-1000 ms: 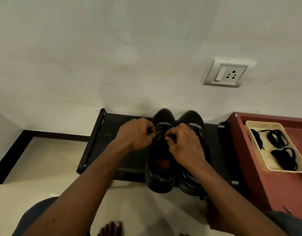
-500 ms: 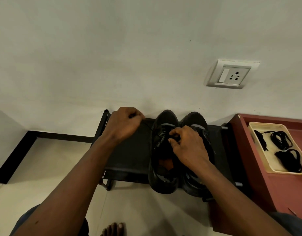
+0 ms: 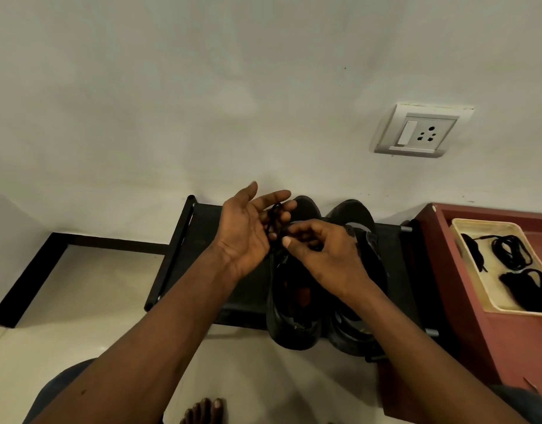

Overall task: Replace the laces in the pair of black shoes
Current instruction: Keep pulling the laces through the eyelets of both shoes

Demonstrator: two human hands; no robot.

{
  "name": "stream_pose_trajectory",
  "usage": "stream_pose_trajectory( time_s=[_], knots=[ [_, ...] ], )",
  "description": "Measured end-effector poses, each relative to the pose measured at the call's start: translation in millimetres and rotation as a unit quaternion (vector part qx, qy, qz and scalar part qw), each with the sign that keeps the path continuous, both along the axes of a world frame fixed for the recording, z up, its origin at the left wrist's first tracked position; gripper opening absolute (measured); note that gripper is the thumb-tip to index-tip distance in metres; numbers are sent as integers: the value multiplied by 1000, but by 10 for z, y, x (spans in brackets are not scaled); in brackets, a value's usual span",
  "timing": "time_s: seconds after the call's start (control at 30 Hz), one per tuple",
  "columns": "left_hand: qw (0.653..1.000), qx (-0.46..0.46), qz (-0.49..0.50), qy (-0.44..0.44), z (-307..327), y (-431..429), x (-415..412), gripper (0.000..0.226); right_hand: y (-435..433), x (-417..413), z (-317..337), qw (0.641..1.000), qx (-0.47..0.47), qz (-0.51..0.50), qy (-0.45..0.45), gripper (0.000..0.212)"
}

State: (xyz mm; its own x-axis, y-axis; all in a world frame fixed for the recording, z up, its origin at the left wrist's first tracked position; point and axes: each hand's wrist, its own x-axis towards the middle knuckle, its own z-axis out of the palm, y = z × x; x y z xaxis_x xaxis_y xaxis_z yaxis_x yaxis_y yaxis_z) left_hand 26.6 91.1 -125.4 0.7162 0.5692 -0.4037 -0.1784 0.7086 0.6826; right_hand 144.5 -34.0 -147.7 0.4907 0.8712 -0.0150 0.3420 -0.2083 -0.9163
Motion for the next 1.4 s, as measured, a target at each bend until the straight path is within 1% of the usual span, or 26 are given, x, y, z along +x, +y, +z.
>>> stream_pose_trajectory(
  time_s=[0.07, 0.13, 0.17, 0.23, 0.4, 0.47, 0.53, 0.6, 0.7, 0.8, 0.87, 0.9, 0.97, 1.0, 1.03, 1.1, 1.13, 1.17, 1.27, 1.33, 1.37, 1.4],
  knots=[
    [1000, -22, 7, -20, -15, -69, 71, 61, 5, -32, 5, 998, -9, 14, 66, 27],
    [1000, -12, 22, -17, -23, -110, 128, 56, 2, -46, 16, 991, -1, 9, 132, 32],
    [999, -2, 30, -14, -24, -124, 155, 52, -3, -44, 22, 988, 4, 5, 154, 35],
    [999, 23, 46, -8, -22, -163, 198, 46, -14, -31, 34, 987, 5, -10, 162, 36],
    [997, 65, 46, -11, -25, -250, 259, 43, -23, 1, 35, 991, -1, -66, 116, 14],
    [989, 138, 38, 34, -6, -231, 256, 39, -26, 58, 46, 991, 2, -86, 98, 9],
    [967, 236, 39, 91, 1, -190, 236, 37, -28, 136, 67, 990, 12, -109, 84, 9],
    [944, 301, 29, 132, -6, -137, 202, 35, -27, 209, 85, 988, 26, -130, 80, 9],
    [936, 319, 22, 150, -7, -50, 152, 32, -36, 301, 100, 987, 40, -143, 57, 8],
    [947, 286, 21, 143, -6, -1, 135, 32, -49, 370, 130, 988, 44, -146, 11, 7],
    [950, 277, 23, 144, -16, 0, 124, 29, -54, 394, 152, 989, 49, -137, -9, 9],
    [938, 308, 23, 157, -33, 1, 122, 25, -57, 400, 158, 991, 47, -125, -26, 10],
    [891, 413, 10, 186, -57, -10, 121, 15, -57, 402, 163, 994, 35, -79, -71, 13],
    [879, 441, -11, 180, -65, -18, 119, 15, -56, 396, 170, 994, 26, -51, -88, 17],
    [884, 436, -38, 162, -62, -34, 123, 17, -52, 385, 178, 995, 19, -23, -95, 20],
    [911, 383, -94, 123, -53, -65, 126, 19, -53, 370, 200, 995, 11, 25, -98, 25],
    [913, 375, -114, 117, -54, -77, 122, 19, -57, 372, 210, 995, 9, 37, -94, 25],
    [906, 385, -124, 124, -55, -80, 115, 18, -59, 379, 223, 996, 8, 36, -77, 23],
    [879, 436, -117, 156, -63, -40, 82, 15, -92, 427, 271, 999, 22, -26, 35, 11],
    [865, 455, -116, 177, -54, 2, 52, 13, -115, 473, 301, 995, 30, -55, 80, 4],
    [852, 473, -122, 190, -57, 15, 39, 13, -118, 495, 304, 994, 27, -55, 94, 3],
    [829, 502, -132, 208, -61, 20, 25, 12, -121, 510, 302, 993, 19, -47, 104, 6]
  ],
)
